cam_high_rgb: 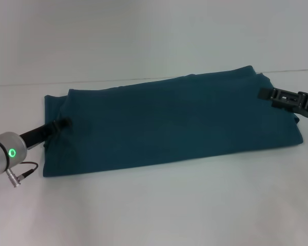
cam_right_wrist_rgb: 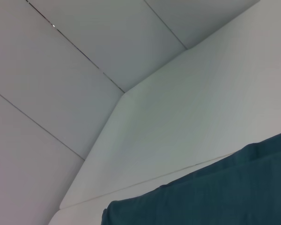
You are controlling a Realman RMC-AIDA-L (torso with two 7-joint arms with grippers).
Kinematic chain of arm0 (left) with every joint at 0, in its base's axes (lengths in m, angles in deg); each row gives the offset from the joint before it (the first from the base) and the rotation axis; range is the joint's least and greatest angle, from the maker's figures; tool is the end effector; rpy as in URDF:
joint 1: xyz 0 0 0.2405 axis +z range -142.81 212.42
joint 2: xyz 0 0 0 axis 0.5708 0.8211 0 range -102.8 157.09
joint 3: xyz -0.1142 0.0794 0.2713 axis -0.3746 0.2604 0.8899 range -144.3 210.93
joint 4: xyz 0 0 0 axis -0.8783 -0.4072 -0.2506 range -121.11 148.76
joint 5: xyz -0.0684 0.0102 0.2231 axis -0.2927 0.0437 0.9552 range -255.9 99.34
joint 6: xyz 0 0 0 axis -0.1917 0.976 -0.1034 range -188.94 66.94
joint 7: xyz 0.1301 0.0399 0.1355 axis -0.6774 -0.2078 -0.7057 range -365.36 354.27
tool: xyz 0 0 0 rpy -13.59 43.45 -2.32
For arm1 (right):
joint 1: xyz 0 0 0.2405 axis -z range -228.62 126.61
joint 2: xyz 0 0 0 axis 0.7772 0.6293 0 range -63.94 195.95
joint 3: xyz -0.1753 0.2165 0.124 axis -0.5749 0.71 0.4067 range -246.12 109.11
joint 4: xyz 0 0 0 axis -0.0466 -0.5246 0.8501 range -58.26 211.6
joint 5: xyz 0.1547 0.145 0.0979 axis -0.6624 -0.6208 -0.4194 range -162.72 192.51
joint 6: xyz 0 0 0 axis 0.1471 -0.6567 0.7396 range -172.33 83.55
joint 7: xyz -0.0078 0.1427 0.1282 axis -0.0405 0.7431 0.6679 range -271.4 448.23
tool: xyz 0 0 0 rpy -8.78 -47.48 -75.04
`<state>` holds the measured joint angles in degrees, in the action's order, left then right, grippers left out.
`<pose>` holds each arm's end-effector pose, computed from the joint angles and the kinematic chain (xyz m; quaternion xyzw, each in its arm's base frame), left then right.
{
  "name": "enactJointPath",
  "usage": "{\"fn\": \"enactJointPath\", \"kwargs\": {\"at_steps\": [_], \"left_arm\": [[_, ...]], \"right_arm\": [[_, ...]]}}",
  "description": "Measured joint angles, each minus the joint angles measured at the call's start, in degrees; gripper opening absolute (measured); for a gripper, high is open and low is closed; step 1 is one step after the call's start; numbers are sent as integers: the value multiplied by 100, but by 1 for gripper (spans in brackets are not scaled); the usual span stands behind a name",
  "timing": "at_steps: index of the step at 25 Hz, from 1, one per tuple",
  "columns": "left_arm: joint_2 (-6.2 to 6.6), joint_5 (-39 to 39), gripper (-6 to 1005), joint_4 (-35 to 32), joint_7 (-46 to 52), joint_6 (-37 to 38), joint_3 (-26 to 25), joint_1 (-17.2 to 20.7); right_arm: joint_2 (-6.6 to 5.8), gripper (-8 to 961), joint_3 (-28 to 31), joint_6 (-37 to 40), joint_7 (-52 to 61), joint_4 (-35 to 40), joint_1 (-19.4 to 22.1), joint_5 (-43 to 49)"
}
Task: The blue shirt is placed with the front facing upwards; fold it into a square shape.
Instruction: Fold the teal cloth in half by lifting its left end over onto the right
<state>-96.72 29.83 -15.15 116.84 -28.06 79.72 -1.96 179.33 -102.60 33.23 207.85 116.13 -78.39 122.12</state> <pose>-0.3495 0.4937 -0.0970 -0.6586 -0.6123 -0.2408 0.3652 0.3512 0.4321 0.0297 -0.7441 0.5372 0.3311 0.2191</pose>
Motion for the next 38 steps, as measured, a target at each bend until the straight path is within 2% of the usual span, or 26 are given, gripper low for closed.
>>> {"fn": "enactJointPath", "kwargs": {"at_steps": [8,14,17,20,23,26,27,31,34,35,38], "left_arm": [[20,-1,598,77,-18,-29,0,-14],[64,-20,599,-470,349,578,-27,237],[261,-7,599,-595,831,1092,6,328],[647,-5,600,-461,1343,1956,-3,335],[976,11,600,-351,1650,2664,0,317],[1204,146,600,-325,1876,2942,16,276],[1236,245,601,-309,1951,2925,16,235],[1249,773,612,-96,2102,2649,13,-31],[1180,877,646,-81,2098,2505,-11,-87],[1076,878,657,-219,2074,2392,-55,-63],[967,858,864,-407,2071,2239,-127,15]], "right_arm": [[5,942,0,35,0,0,15,0],[-13,942,0,118,14,32,14,0],[-28,942,0,156,22,40,14,0],[-44,942,0,200,29,51,10,20],[-55,942,0,215,27,53,14,31],[-66,942,0,218,16,52,20,32],[-70,942,0,217,11,45,24,34],[-74,941,0,201,4,33,28,35],[-74,941,0,206,3,31,13,35],[-74,941,0,209,2,34,8,35],[-74,941,0,211,1,37,-6,35]]}}
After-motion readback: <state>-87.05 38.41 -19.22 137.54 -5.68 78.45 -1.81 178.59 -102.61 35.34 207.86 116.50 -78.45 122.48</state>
